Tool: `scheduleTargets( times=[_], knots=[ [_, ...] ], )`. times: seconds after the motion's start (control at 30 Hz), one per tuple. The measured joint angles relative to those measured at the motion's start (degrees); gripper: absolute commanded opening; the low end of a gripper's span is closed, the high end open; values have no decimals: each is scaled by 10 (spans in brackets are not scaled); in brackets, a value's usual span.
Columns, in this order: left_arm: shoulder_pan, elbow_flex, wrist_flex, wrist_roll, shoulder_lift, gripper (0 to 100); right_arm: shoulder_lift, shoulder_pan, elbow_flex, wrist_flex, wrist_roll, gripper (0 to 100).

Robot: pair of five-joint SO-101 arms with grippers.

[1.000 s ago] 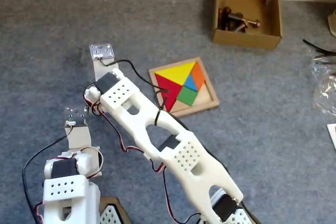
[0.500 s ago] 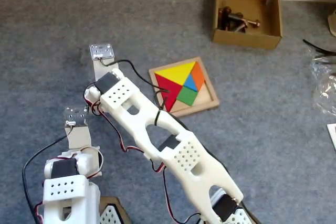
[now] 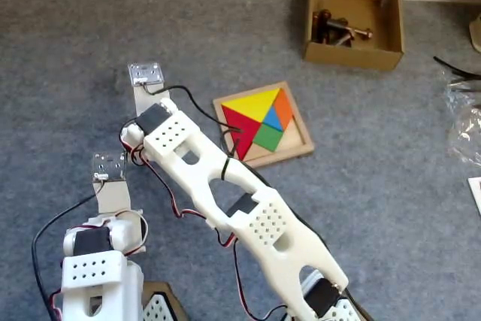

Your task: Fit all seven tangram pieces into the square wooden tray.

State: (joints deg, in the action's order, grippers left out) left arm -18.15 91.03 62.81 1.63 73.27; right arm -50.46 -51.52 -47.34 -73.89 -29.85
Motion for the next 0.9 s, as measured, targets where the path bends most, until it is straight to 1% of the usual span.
scheduleTargets(
  times=[0.5, 0.7, 0.9],
  knots=[
    [-3, 0, 0, 0, 0, 5, -1, 4, -15, 0, 0, 224],
    [-64, 0, 0, 0, 0, 5, -1, 16, -76, -28, 0, 224],
    [-116, 0, 0, 0, 0, 5, -1, 16, -87, -31, 0, 224]
  ],
)
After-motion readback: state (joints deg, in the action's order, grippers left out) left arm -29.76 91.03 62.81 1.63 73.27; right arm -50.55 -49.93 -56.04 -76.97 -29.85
